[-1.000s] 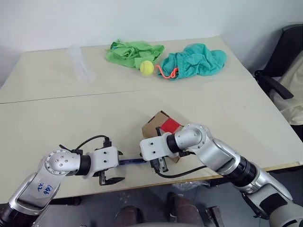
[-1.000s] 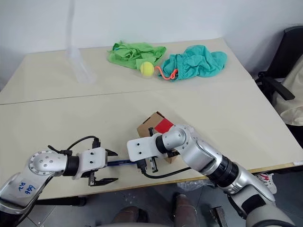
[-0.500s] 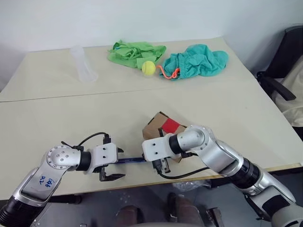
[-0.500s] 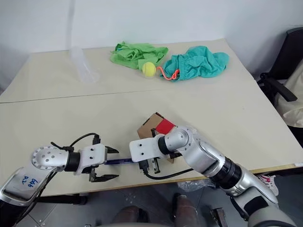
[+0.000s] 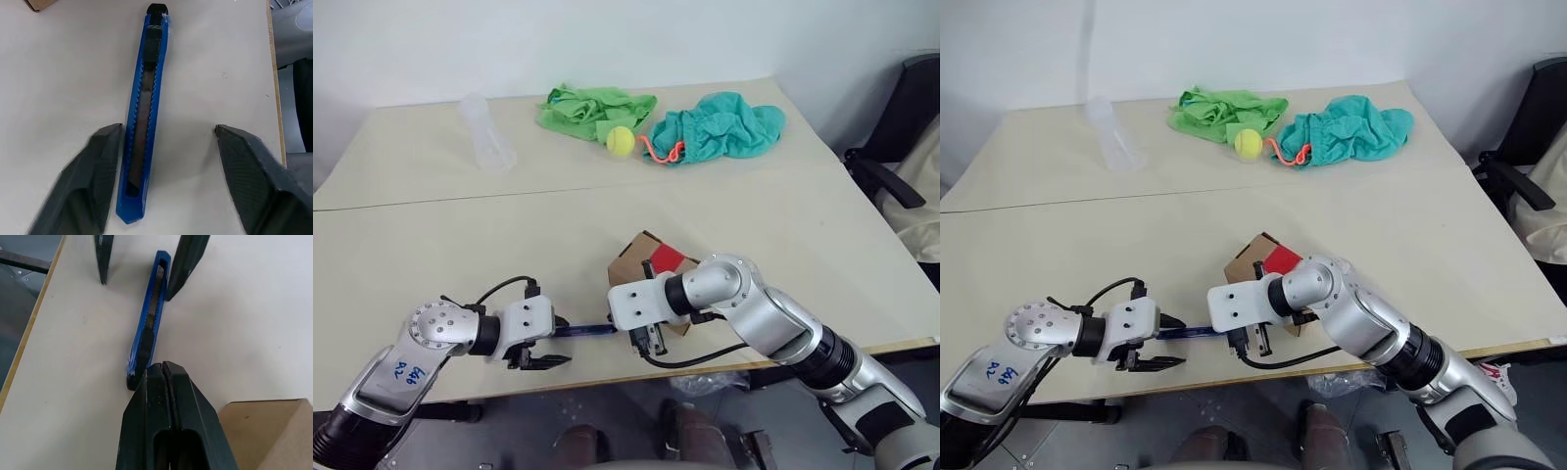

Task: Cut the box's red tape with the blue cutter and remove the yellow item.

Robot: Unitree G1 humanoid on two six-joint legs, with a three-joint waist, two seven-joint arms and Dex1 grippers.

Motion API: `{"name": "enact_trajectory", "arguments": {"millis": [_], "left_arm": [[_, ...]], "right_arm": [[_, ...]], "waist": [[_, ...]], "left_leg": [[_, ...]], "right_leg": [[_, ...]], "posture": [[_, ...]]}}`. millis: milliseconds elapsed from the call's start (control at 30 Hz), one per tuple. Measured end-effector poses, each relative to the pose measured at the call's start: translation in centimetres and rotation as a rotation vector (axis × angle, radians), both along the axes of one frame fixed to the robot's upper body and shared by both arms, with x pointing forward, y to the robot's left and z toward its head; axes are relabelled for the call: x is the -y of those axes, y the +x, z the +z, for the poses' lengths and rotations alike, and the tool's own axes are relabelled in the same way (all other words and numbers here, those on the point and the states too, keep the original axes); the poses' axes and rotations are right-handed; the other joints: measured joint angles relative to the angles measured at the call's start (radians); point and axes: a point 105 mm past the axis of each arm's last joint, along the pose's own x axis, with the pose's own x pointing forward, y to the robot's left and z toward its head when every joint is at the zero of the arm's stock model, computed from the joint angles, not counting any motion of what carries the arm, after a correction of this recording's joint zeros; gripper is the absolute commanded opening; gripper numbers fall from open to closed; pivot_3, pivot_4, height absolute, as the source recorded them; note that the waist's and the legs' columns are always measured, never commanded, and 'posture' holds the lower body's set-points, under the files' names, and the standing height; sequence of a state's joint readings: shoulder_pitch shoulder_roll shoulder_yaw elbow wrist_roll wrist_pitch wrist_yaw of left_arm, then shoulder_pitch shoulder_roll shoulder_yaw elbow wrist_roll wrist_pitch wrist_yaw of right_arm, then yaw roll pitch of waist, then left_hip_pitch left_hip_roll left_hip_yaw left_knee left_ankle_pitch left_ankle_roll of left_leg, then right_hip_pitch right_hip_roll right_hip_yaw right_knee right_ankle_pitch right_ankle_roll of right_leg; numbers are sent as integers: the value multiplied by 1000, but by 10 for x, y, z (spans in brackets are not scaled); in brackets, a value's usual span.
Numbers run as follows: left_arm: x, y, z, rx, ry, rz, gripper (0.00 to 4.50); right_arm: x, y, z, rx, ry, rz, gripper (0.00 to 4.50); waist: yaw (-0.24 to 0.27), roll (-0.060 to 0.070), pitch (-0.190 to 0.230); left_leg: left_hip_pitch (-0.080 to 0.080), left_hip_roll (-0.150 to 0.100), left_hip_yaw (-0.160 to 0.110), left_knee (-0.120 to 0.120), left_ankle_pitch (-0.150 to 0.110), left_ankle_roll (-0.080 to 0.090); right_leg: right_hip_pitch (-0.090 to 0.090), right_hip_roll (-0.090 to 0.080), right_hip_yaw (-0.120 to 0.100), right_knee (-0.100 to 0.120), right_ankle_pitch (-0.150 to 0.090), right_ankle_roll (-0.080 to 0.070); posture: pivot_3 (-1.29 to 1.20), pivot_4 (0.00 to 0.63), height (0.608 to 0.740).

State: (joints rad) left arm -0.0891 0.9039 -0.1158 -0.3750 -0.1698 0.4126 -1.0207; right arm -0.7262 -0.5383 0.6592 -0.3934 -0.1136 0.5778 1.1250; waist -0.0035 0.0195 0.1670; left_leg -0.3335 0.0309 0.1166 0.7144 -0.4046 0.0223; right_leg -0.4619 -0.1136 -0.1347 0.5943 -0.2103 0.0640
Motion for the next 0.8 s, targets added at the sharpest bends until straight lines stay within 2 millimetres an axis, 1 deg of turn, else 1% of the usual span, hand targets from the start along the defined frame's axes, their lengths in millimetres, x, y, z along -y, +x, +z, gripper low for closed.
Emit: {"name": "enact_trajectory", "arguments": {"millis": [233, 367, 600, 700, 800], "left_arm": [[-1, 3, 0, -6, -3, 5, 2326], [-4, 5, 0, -12, -2, 13, 1576], [-5, 5, -1, -13, 2, 17, 1576], [-5, 4, -1, -13, 2, 17, 1039], [-5, 4, -1, -12, 2, 18, 1039]], "right_arm": [[0, 0, 0, -3, -2, 1, 0], [0, 0, 0, -3, -3, 1, 0], [0, 0, 0, -3, -4, 2, 0], [0, 0, 0, -2, -3, 3, 0], [0, 0, 0, -1, -3, 4, 0]], "waist": [[0, 0, 0], [-1, 0, 0], [-1, 0, 0], [-1, 0, 0], [-1, 0, 0]], "left_leg": [[0, 0, 0, 0, 0, 1], [0, 1, 0, 0, 0, 1], [0, 2, 0, -1, 0, 1], [0, 2, 0, -1, 0, 1], [0, 2, 0, -1, 0, 1]], "right_leg": [[0, 0, 0, 0, 1, -1], [0, 0, 0, 0, 1, -3], [-1, 0, 0, 0, 1, -3], [-1, 0, 0, 0, 1, -3], [-1, 0, 0, 0, 1, -3]], "posture": [[0, 150, 740], [0, 150, 740], [0, 150, 740], [0, 150, 740], [0, 150, 740]]}}
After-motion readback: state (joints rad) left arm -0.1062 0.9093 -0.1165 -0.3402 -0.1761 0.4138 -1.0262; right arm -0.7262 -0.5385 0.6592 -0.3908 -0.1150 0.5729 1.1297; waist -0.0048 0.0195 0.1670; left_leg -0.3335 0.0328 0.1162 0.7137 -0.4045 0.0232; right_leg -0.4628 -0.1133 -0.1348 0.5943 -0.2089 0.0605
